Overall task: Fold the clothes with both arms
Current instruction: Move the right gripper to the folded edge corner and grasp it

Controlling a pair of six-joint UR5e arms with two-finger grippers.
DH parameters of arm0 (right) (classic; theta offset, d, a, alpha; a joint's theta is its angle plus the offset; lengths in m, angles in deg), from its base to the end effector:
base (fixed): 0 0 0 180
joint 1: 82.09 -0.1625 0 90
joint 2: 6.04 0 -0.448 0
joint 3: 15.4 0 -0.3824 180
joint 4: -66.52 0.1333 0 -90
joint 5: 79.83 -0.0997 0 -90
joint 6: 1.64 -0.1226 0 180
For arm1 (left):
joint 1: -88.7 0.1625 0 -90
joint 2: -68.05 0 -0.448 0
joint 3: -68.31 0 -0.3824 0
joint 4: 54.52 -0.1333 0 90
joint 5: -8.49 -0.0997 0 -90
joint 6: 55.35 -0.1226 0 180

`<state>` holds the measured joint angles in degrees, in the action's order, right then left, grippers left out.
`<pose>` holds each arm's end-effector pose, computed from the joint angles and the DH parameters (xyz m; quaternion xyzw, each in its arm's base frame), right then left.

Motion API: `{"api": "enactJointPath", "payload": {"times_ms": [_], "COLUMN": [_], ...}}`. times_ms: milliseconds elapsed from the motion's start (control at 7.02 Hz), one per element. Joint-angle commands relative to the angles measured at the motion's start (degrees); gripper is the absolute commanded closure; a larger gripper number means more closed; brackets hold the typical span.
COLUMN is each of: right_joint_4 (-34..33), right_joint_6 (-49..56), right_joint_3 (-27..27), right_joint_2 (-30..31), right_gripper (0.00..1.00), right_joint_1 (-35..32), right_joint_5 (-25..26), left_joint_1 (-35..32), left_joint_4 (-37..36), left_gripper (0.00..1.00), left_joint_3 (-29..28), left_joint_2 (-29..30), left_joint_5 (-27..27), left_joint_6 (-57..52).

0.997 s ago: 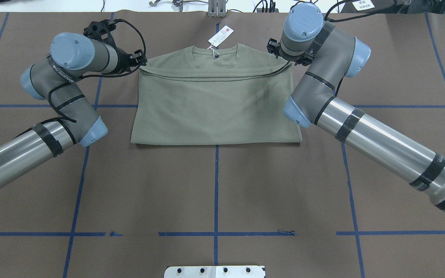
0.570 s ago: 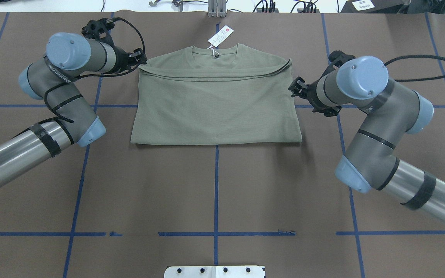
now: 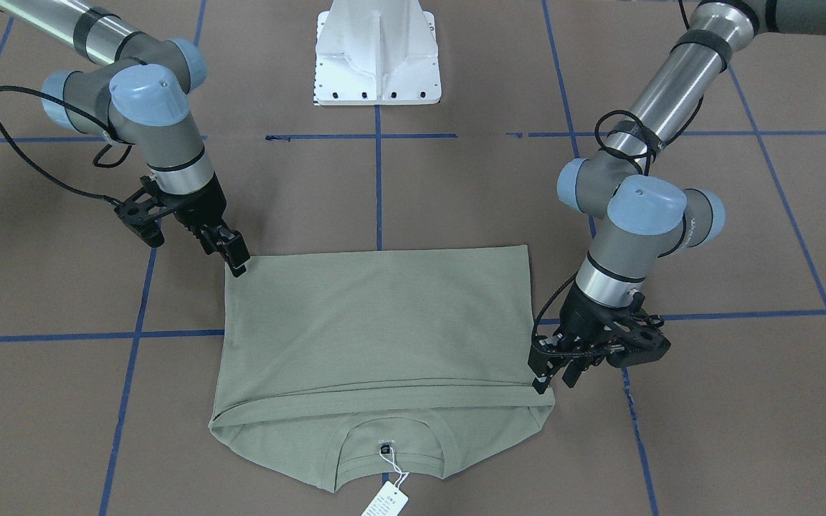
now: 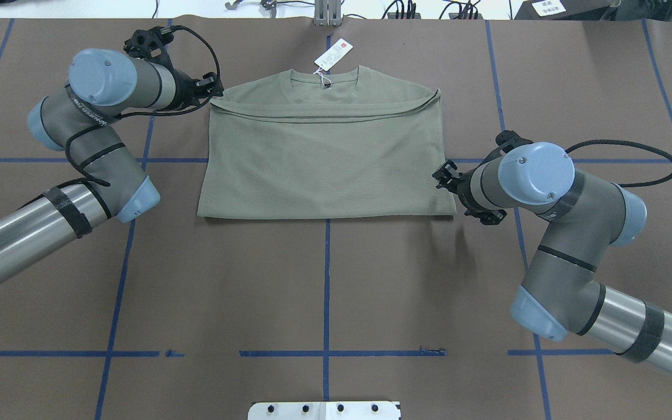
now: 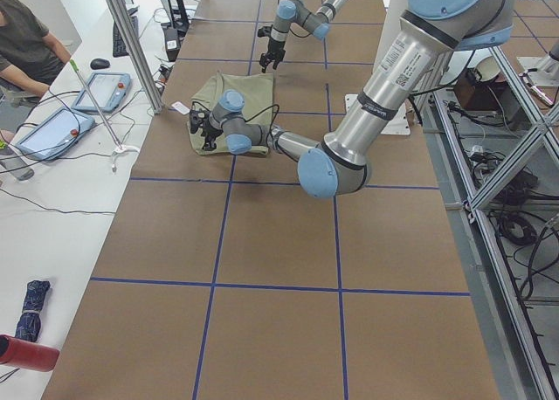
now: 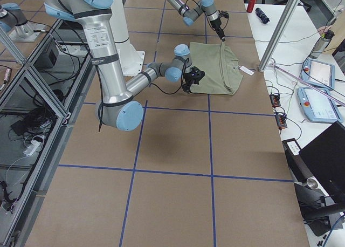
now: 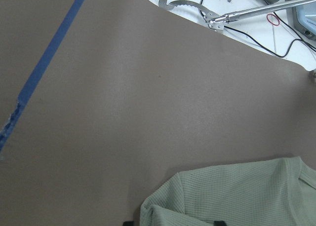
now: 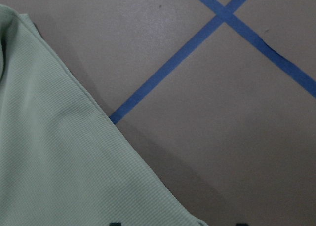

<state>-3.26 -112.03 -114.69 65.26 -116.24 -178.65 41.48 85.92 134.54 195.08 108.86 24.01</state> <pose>-0.4638 -0.4529 0.4138 -0.0209 -0.4127 0.3891 0.8233 0.4578 -0.6585 0.3965 0.1870 0.4971 -0.2202 0.8182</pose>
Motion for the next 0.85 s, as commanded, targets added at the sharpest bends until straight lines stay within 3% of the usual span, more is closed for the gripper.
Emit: {"api": "enactJointPath", "payload": {"times_ms": [0,285,427,570,712], "right_joint_4": [0.0,0.0,0.0,0.0,0.0], "right_joint_6": [-0.1,0.0,-0.1,-0.1,-0.3], "right_joint_3": [0.7,1.8,1.8,2.0,2.0], "right_joint_2": [-0.2,-0.7,-0.8,-0.8,-0.8], "right_gripper": [0.18,0.23,0.32,0.46,0.81], "right_joint_1": [0.9,1.1,1.1,1.1,1.1], "right_joint_5": [0.2,0.1,0.2,0.2,0.1], "left_joint_1": [0.0,-0.1,-0.1,-0.1,-0.1], "left_joint_4": [-0.1,-0.3,-0.6,-0.6,-0.6], "left_gripper": [0.38,0.38,0.38,0.38,0.38], "left_joint_3": [0.1,0.5,0.7,0.7,0.7], "left_joint_2": [0.0,-0.1,-0.1,-0.1,-0.1], "left_joint_5": [0.0,0.0,0.0,0.0,0.0], "left_joint_6": [0.0,0.0,0.0,0.0,0.0]}}
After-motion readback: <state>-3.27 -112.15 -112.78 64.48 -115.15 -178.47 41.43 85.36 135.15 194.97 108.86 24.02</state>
